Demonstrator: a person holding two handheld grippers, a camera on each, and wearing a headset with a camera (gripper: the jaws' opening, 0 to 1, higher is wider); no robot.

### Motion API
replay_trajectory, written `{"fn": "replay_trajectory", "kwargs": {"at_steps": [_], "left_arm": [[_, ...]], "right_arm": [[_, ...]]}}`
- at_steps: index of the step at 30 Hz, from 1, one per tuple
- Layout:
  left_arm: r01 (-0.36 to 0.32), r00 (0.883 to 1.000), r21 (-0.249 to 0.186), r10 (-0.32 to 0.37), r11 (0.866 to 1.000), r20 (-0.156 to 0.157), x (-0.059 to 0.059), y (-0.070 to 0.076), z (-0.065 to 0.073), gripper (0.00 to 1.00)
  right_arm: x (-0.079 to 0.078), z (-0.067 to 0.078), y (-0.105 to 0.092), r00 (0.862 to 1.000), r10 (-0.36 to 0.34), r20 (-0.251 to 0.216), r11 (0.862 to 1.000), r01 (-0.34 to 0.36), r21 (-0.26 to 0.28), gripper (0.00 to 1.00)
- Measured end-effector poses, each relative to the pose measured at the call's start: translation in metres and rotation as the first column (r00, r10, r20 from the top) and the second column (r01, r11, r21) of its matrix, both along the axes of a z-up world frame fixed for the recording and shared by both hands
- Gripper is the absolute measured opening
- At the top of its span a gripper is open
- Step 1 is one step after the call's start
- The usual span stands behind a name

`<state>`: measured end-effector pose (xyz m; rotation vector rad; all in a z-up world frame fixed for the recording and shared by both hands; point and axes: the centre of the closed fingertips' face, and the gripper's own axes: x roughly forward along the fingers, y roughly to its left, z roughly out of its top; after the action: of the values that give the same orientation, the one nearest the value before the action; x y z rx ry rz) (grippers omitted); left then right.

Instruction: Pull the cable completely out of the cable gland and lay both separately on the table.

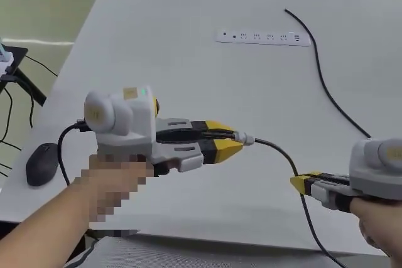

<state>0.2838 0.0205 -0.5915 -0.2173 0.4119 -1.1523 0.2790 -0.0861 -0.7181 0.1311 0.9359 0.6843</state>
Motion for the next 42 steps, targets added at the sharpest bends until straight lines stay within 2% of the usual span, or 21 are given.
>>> {"fn": "replay_trajectory", "kwargs": {"at_steps": [3,4,6,8,9,10,11,13,14,16,18,19,22,25,28,30,32,33,42], "left_arm": [[-0.003,1.000,-0.001,0.003,1.000,-0.003,0.001,0.001,0.000,0.15],[-0.004,1.000,-0.005,0.004,1.000,-0.009,0.001,0.002,0.000,0.15],[-0.007,1.000,-0.009,0.007,1.000,-0.014,0.002,0.003,0.000,0.15],[-0.008,1.000,-0.009,0.008,1.000,-0.014,0.002,0.003,0.000,0.15],[-0.008,1.000,-0.009,0.008,1.000,-0.013,0.003,0.003,0.001,0.15],[-0.009,1.000,-0.009,0.009,1.000,-0.012,0.003,0.004,0.001,0.15],[-0.010,1.000,-0.012,0.010,1.000,-0.012,0.004,0.004,0.002,0.15],[-0.012,1.000,-0.016,0.012,1.000,-0.013,0.004,0.004,0.002,0.15],[-0.014,1.000,-0.018,0.014,1.000,-0.013,0.005,0.004,0.003,0.15],[-0.016,1.000,-0.022,0.016,1.000,-0.014,0.005,0.005,0.004,0.15],[-0.017,1.000,-0.022,0.016,1.000,-0.013,0.005,0.005,0.004,0.15],[-0.016,1.000,-0.020,0.016,1.000,-0.014,0.005,0.005,0.004,0.15],[-0.015,1.000,-0.015,0.015,1.000,-0.016,0.003,0.005,0.002,0.15],[-0.015,1.000,-0.017,0.015,1.000,-0.019,0.003,0.006,0.002,0.15],[-0.014,1.000,-0.020,0.013,1.000,-0.021,0.002,0.006,0.002,0.15],[-0.012,1.000,-0.018,0.012,1.000,-0.020,0.003,0.005,0.002,0.15],[-0.013,1.000,-0.020,0.013,1.000,-0.018,0.003,0.005,0.003,0.15],[-0.013,1.000,-0.022,0.012,1.000,-0.019,0.003,0.005,0.003,0.15],[-0.009,1.000,-0.016,0.009,1.000,-0.018,0.003,0.004,0.001,0.15]], "right_arm": [[0.003,0.011,0.003,0.998,0.035,0.045,0.999,-0.035,-0.001,0.13],[0.005,0.018,0.009,0.992,0.087,0.091,0.996,-0.087,-0.005,0.17],[0.010,0.030,0.015,0.976,0.135,0.172,0.991,-0.133,-0.027,0.21],[0.014,0.046,0.025,0.952,0.189,0.242,0.982,-0.186,-0.038,0.24],[0.017,0.058,0.033,0.933,0.213,0.289,0.977,-0.211,-0.037,0.26],[0.019,0.065,0.038,0.921,0.224,0.318,0.974,-0.222,-0.042,0.27],[0.021,0.074,0.045,0.899,0.256,0.356,0.966,-0.252,-0.059,0.28],[0.020,0.082,0.056,0.866,0.310,0.391,0.950,-0.299,-0.092,0.28],[0.019,0.085,0.064,0.838,0.355,0.414,0.934,-0.335,-0.123,0.28],[0.016,0.084,0.072,0.808,0.412,0.422,0.911,-0.381,-0.160,0.28],[0.011,0.077,0.081,0.781,0.462,0.421,0.886,-0.428,-0.178,0.28],[0.009,0.076,0.084,0.772,0.478,0.420,0.877,-0.444,-0.182,0.28],[0.007,0.076,0.094,0.751,0.495,0.438,0.867,-0.461,-0.190,0.23],[0.007,0.080,0.102,0.739,0.495,0.456,0.864,-0.472,-0.173,0.18],[0.007,0.078,0.107,0.738,0.501,0.452,0.860,-0.482,-0.167,0.14],[0.007,0.079,0.107,0.733,0.506,0.455,0.857,-0.487,-0.169,0.08],[0.007,0.079,0.107,0.743,0.500,0.445,0.859,-0.492,-0.143,0.01],[0.007,0.080,0.107,0.755,0.485,0.441,0.867,-0.482,-0.129,0.01],[0.007,0.079,0.106,0.772,0.470,0.429,0.877,-0.463,-0.127,0.00]]}}
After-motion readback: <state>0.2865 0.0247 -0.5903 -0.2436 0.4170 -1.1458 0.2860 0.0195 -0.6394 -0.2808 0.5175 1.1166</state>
